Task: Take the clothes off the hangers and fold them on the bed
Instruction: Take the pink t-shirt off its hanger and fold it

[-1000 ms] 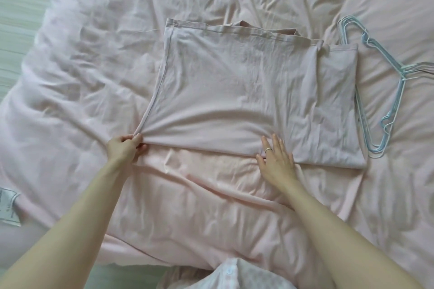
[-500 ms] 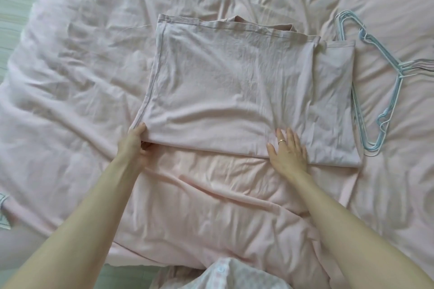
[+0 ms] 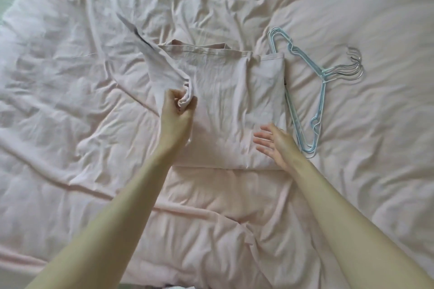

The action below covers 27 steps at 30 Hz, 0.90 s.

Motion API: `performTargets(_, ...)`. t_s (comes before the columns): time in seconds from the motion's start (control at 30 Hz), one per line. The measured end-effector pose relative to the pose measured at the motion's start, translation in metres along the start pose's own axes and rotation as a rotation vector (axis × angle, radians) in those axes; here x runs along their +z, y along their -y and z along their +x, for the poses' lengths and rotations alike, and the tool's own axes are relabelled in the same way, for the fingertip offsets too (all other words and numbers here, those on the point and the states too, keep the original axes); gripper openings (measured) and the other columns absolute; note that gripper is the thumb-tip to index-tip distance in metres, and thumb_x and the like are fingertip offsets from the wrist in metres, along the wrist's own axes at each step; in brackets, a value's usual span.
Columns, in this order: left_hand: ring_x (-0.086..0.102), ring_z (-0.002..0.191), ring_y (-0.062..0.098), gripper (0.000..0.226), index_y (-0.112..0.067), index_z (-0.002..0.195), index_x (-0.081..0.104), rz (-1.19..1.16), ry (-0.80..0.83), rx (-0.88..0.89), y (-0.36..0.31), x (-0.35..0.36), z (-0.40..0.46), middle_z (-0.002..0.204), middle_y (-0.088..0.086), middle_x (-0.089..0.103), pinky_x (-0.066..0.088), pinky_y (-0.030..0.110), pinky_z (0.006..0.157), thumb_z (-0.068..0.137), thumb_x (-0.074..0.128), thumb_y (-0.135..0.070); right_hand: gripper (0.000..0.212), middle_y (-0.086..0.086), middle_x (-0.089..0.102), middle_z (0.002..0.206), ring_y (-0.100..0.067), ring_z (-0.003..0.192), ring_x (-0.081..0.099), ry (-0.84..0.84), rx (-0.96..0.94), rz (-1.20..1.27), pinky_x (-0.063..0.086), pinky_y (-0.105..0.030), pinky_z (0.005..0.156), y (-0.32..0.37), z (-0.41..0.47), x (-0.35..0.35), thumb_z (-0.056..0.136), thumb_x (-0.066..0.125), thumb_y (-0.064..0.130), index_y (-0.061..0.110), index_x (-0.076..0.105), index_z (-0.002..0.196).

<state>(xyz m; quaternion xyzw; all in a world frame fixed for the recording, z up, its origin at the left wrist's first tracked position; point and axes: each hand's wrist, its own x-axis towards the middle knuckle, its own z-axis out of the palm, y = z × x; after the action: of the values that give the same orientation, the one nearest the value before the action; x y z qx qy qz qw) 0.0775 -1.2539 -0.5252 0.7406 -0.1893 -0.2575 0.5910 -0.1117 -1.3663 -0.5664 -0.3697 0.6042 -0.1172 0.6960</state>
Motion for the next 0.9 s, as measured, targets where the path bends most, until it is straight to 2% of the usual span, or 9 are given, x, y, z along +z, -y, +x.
performTargets(0.17,0.044,0.063,0.012,0.024,-0.023,0.078,0.038,0.25,0.394,0.066,0.013,0.1,-0.044,0.068,-0.01,0.05,0.035,0.02,0.058,0.087,0.058,-0.014,0.029,-0.008,0.064,0.09,-0.019,0.079,0.062,-0.011,0.02,0.148,0.051,-0.028,0.07,0.002,0.013,-0.057,0.101,0.036,0.032,0.011,0.055,0.101)
performTargets(0.23,0.058,0.084,0.02,0.01,-0.017,0.09,0.047,0.331,0.547,0.022,0.032,0.122,-0.058,0.087,0.001,0.063,0.043,0.021,0.068,0.088,0.056,-0.011,0.036,-0.009,0.065,0.088,-0.02,0.076,0.063,-0.001,0.05,0.15,0.051,-0.03,0.069,-0.007,0.018,-0.068,0.101,0.035,0.037,0.01,0.059,0.099)
performTargets(0.3,0.059,0.11,0.023,0.019,-0.014,0.107,0.054,0.391,0.705,-0.029,0.055,0.134,-0.066,0.114,0.005,0.064,0.048,0.033,0.09,0.088,0.055,-0.016,0.041,-0.009,0.066,0.089,-0.019,0.071,0.063,0.038,0.089,0.123,0.052,-0.03,0.065,-0.015,0.022,-0.078,0.099,0.038,0.041,0.008,0.061,0.107)
performTargets(0.4,0.058,0.107,0.025,0.027,-0.017,0.116,0.058,0.554,0.821,-0.013,0.071,0.129,-0.066,0.116,0.005,0.062,0.047,0.041,0.093,0.09,0.054,-0.011,0.035,-0.016,0.065,0.095,-0.027,0.083,0.063,0.055,0.1,0.062,0.052,-0.048,0.081,-0.025,0.027,-0.081,0.095,0.052,0.035,0.004,0.061,0.11)
performTargets(0.53,0.061,0.094,0.026,0.025,-0.014,0.11,0.062,0.652,0.645,0.005,0.077,0.11,-0.059,0.108,0.006,0.063,0.048,0.035,0.084,0.091,0.049,-0.006,0.018,-0.014,0.065,0.086,-0.021,0.082,0.055,-0.078,-0.021,-0.181,0.047,-0.037,0.075,-0.037,0.041,-0.076,0.078,0.069,0.027,0.01,0.063,0.075)
performTargets(0.63,0.056,0.095,0.027,0.022,-0.01,0.104,0.065,0.723,0.53,0.073,0.086,0.091,-0.052,0.101,0.007,0.063,0.04,0.031,0.082,0.089,0.052,-0.002,0.024,-0.007,0.048,0.067,-0.017,0.067,0.043,-0.149,-0.04,-0.334,0.034,-0.03,0.063,-0.036,0.045,-0.078,0.069,0.07,0.033,0.013,0.056,0.067)
performTargets(0.7,0.054,0.094,0.03,0.02,-0.008,0.099,0.067,0.776,0.451,0.107,0.092,0.076,-0.048,0.095,0.009,0.062,0.04,0.034,0.08,0.085,0.055,0.001,0.033,-0.003,0.042,0.059,-0.014,0.062,0.039,-0.155,-0.013,-0.378,0.03,-0.029,0.059,-0.039,0.044,-0.085,0.077,0.071,0.022,0.013,0.046,0.056)
performTargets(0.83,0.054,0.096,0.039,0.023,-0.007,0.101,0.066,0.907,0.225,0.106,0.099,0.053,-0.04,0.101,0.016,0.061,0.04,0.044,0.081,0.081,0.059,0.0,0.031,-0.002,0.044,0.061,-0.014,0.061,0.04,-0.166,0.019,-0.484,0.031,-0.024,0.055,-0.046,0.045,-0.094,0.082,0.069,0.021,0.011,0.048,0.062)
performTargets(0.9,0.046,0.111,0.04,0.031,-0.007,0.114,0.06,0.94,0.071,-0.053,0.097,0.044,-0.037,0.117,0.019,0.053,0.035,0.049,0.091,0.084,0.058,-0.007,0.03,-0.002,0.044,0.06,-0.015,0.061,0.041,-0.184,0.014,-0.541,0.03,-0.021,0.051,-0.047,0.046,-0.095,0.083,0.068,0.022,0.01,0.049,0.063)
